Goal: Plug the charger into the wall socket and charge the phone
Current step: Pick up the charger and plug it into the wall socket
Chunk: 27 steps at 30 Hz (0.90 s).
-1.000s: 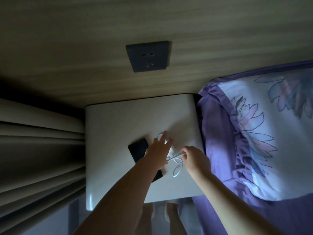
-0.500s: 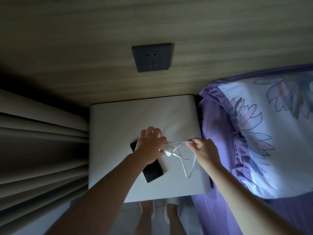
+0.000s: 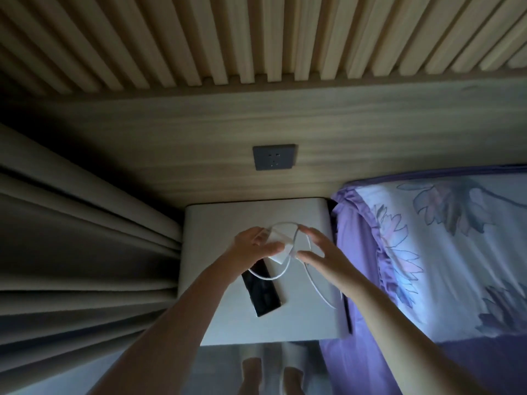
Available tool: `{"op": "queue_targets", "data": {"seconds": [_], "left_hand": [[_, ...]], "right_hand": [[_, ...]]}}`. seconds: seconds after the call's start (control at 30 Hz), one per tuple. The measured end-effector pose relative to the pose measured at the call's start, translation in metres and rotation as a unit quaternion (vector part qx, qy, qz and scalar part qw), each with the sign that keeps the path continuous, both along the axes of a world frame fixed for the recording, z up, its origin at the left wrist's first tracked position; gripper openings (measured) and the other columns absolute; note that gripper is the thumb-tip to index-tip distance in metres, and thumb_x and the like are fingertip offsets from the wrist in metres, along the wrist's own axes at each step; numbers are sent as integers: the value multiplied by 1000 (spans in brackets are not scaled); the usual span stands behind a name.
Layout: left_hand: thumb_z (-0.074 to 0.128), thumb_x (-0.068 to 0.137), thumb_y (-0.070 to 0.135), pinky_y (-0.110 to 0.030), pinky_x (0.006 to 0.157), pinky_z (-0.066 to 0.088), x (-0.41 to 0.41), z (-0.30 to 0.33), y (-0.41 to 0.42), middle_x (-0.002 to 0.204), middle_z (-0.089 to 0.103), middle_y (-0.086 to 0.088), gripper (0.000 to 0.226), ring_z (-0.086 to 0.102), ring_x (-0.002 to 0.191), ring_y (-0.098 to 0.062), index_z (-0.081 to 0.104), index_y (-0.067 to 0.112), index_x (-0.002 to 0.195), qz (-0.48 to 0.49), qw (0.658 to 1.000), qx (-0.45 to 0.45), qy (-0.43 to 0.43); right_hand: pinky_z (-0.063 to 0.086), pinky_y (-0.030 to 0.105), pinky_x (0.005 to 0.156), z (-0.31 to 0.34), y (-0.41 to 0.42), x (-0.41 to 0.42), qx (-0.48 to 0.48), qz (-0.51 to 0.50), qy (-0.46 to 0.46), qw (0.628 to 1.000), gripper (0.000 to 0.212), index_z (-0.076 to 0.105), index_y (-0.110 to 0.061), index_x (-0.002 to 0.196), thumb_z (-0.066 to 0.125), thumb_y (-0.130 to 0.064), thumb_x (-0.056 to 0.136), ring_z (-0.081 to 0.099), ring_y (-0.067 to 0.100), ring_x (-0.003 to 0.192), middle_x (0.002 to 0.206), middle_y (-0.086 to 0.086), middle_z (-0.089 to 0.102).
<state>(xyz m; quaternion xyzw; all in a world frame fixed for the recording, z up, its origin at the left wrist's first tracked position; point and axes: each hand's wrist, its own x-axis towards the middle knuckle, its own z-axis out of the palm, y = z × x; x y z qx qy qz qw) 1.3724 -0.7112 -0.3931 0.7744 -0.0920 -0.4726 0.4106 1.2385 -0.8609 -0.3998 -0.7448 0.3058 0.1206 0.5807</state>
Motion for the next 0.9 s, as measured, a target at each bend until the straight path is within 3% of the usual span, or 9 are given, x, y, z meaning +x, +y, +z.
{"op": "queue_targets", "data": {"seconds": [0.07,0.13,0.2,0.3,0.43,0.5,0.63,0.77,0.9], "left_hand": [[79,76,30,-40,95,53,-3,16,2,106,69,-4,31,66,103,-24,62,24,101,11,1000,-6,21],[75,79,31,-34,85,57,-6,33,2,96,70,1,19,68,93,-19,63,27,93,8,1000,-9,18],[71,83,34,-24,68,54,-8,52,0,82,68,7,11,64,77,-10,63,27,87,9,1000,-7,11],[58,90,45,-19,52,42,-11,76,-2,59,60,4,30,55,54,-7,62,17,79,40,999,-10,30],[57,92,44,-16,37,29,-7,98,1,42,56,9,35,38,34,-4,62,12,78,108,992,-33,55],[59,93,32,-13,32,24,-3,104,2,51,64,5,23,33,29,-1,66,10,87,164,983,-60,55],[56,94,22,-12,33,23,3,116,-5,44,49,5,22,30,27,-3,68,10,81,246,964,-92,30],[56,90,17,-16,42,32,16,133,-13,36,48,4,29,41,27,-5,66,12,64,341,928,-107,102],[55,90,16,-20,44,45,23,129,-7,46,60,-2,21,55,31,-8,59,7,71,307,943,-40,124]], "right_hand": [[16,36,120,17,6,-1,-49,36,-3,998,62,35,-50,135,67,-42,82,10,10,148,160,-5,13],[14,35,120,34,14,2,-99,70,-32,992,66,39,-43,137,69,-47,79,5,9,148,158,-8,15],[21,32,115,55,22,9,-157,104,-76,979,67,51,-26,133,73,-49,74,22,16,144,148,-4,34],[41,31,90,74,23,19,-214,102,-119,964,58,64,-9,109,68,-52,70,59,31,106,108,10,64],[37,11,75,104,12,21,-153,63,-102,981,50,59,-10,122,76,-26,77,54,12,101,106,-4,60],[37,2,76,107,8,22,-127,26,-106,986,45,61,-16,118,77,-24,77,56,10,101,104,-5,63],[41,12,71,115,8,26,-131,16,-89,987,42,61,-13,117,75,-24,78,61,16,96,100,-2,64],[44,25,78,115,10,22,-159,85,-49,982,44,58,-13,115,76,-25,76,60,19,92,101,-2,61],[43,6,64,116,9,21,-48,-28,-76,996,28,56,-20,99,75,-15,79,60,14,81,89,-7,64]]}}
